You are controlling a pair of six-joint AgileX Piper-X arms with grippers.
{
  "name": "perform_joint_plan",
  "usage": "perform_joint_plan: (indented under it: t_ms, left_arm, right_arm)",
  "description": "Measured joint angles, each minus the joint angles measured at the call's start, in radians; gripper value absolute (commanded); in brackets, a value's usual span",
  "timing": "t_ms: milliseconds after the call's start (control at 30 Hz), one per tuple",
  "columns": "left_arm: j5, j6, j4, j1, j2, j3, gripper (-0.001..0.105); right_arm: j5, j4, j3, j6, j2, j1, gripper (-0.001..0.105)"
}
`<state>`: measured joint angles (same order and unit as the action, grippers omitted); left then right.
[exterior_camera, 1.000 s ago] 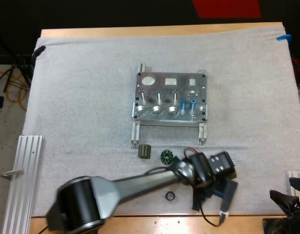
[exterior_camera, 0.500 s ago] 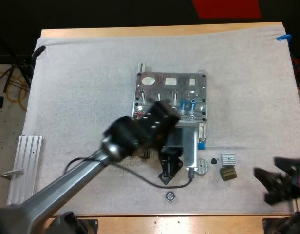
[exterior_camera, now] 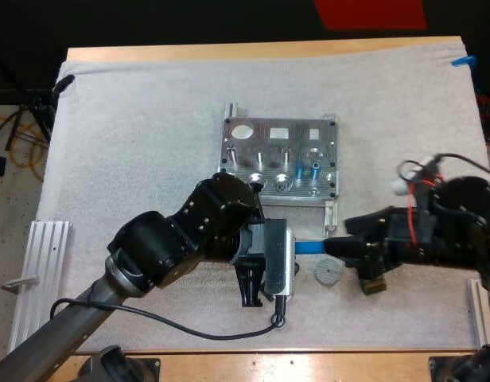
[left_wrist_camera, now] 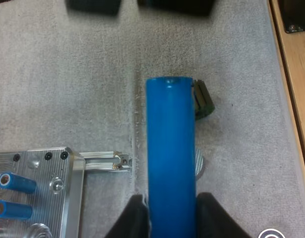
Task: Load cells from left to right
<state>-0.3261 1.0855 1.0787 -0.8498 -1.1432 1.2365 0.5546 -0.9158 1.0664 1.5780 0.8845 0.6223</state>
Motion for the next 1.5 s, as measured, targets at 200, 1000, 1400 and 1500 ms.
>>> perform_joint_plan:
  t_ms: [200, 1000, 1400, 1500]
  left_arm:
    - [0.003, 0.000, 0.006, 0.000, 0.000, 0.000, 0.000]
    - [0.007, 0.000, 0.003, 0.000, 0.000, 0.000, 0.000]
    - [0.020, 0.000, 0.003, 0.000, 0.000, 0.001, 0.000]
    - [0.033, 0.003, -0.006, 0.000, 0.000, 0.001, 0.004]
  right_arm:
    - [0.177, 0.036, 0.000, -0.002, 0.075, 0.000, 0.058]
    - [0.259, 0.111, -0.082, -0.016, 0.096, -0.001, 0.028]
    - [0.196, 0.128, -0.083, -0.029, 0.096, -0.001, 0.000]
    - [0.189, 0.143, -0.083, -0.030, 0.096, -0.001, 0.000]
